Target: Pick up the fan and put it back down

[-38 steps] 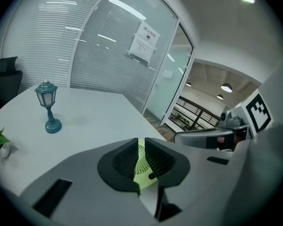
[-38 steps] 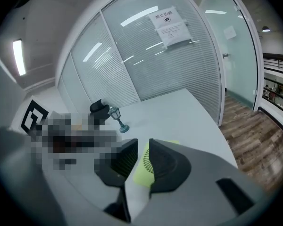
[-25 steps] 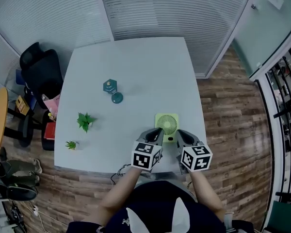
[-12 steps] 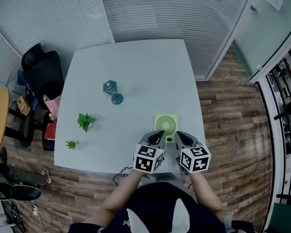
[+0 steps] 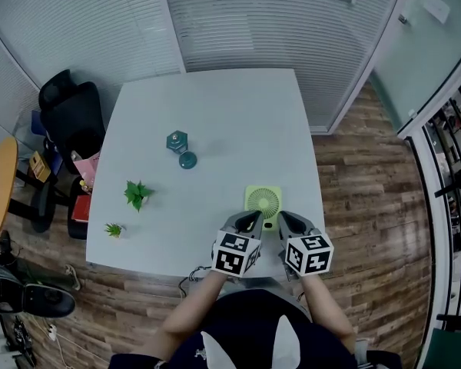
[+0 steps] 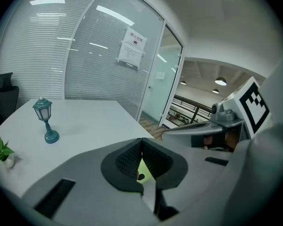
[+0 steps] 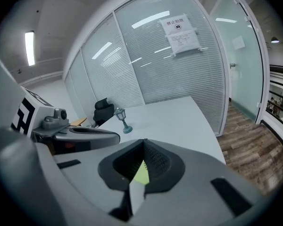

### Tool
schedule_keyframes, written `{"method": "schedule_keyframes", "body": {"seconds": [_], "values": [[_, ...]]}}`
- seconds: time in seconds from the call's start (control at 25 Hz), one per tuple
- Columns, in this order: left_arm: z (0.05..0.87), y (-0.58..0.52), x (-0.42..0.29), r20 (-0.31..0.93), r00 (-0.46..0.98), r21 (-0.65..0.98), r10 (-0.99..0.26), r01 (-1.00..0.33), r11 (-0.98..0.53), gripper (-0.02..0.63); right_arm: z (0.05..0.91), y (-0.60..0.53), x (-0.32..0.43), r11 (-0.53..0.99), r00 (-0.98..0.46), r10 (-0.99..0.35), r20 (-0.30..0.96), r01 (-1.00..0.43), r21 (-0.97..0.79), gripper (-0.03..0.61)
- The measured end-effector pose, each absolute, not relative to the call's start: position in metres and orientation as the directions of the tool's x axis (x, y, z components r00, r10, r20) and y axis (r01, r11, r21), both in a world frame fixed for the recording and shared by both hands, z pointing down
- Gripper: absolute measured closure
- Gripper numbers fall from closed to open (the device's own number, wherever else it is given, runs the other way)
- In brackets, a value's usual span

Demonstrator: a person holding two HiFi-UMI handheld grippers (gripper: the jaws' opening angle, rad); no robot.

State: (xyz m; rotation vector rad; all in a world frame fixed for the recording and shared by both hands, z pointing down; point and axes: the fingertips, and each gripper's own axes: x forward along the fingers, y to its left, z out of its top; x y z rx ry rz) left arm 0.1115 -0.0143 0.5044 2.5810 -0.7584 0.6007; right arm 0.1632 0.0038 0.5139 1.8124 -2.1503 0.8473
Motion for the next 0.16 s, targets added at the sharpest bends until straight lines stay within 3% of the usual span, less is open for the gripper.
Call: {"method": "schedule_keyframes", "body": {"seconds": [0.16], "values": [[0.5065,-0.0153,0.1102,0.504,0.759,0.226,-0.412,-0.576,-0.785,0.592,0.5152,0.0016,0.1621,0.082,-0.230,-0.833,0.503,-0.951,-0.299,0.575]]}}
